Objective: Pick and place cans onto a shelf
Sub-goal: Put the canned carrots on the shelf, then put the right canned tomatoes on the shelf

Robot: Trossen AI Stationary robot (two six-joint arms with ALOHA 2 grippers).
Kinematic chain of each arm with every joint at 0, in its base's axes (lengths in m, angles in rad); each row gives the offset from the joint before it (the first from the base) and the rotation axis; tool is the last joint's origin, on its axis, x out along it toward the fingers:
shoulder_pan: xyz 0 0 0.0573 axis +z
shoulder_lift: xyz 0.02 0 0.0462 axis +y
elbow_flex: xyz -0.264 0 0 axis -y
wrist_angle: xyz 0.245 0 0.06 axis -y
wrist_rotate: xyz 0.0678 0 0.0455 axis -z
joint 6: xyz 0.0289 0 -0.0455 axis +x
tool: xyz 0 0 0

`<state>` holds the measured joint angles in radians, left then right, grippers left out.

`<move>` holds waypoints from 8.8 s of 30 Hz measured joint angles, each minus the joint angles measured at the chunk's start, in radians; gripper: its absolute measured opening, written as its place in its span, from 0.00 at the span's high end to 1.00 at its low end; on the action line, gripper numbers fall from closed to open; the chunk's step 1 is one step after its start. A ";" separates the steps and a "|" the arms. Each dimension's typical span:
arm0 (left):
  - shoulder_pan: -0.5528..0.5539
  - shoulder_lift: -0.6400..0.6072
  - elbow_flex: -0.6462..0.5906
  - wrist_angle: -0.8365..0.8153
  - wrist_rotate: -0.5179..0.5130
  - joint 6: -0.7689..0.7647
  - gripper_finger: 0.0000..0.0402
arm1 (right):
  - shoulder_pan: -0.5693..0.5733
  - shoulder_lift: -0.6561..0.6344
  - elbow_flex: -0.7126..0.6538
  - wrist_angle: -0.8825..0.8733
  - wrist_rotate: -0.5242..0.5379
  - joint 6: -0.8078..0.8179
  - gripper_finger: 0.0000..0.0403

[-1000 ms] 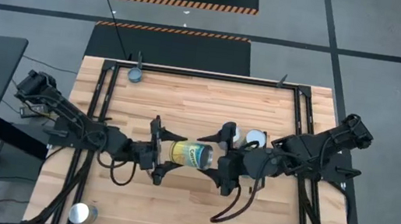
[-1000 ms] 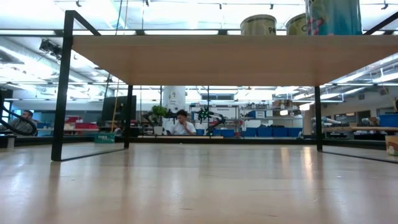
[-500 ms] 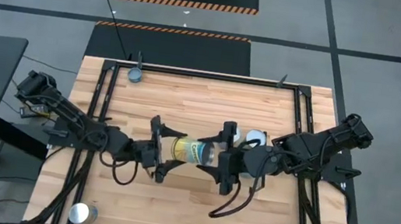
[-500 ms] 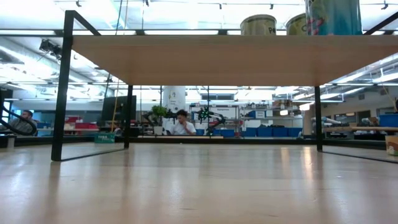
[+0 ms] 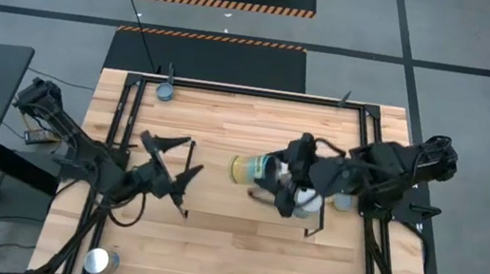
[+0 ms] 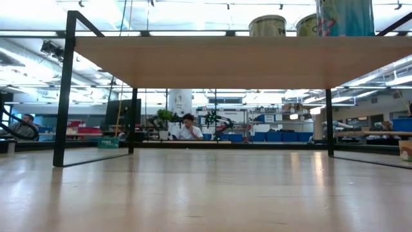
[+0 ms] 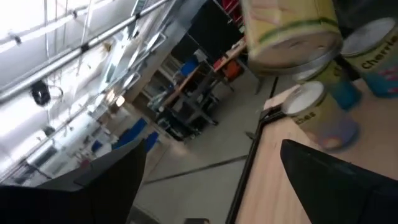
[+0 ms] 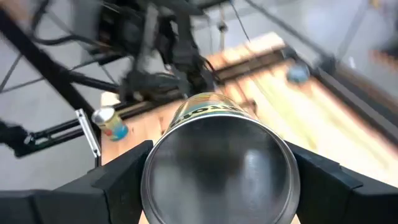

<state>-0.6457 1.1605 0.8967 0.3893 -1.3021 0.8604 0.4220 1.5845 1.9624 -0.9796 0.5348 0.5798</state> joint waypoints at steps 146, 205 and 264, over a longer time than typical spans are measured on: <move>0.051 0.200 -0.002 -0.230 0.589 -0.901 0.06 | 0.015 0.130 -0.268 -0.025 -0.182 -0.227 0.07; 0.047 0.201 -0.002 -0.183 0.618 -0.920 0.06 | 0.045 0.042 -0.260 -0.214 -0.339 -0.161 0.07; -0.111 0.109 0.024 -0.149 0.671 -1.209 0.06 | 0.704 0.354 -0.272 -0.400 -0.647 0.940 0.01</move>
<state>-0.7567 1.2697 0.9203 0.2402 -0.6312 -0.3488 1.1263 1.9381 1.6900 -1.3796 -0.1126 1.5203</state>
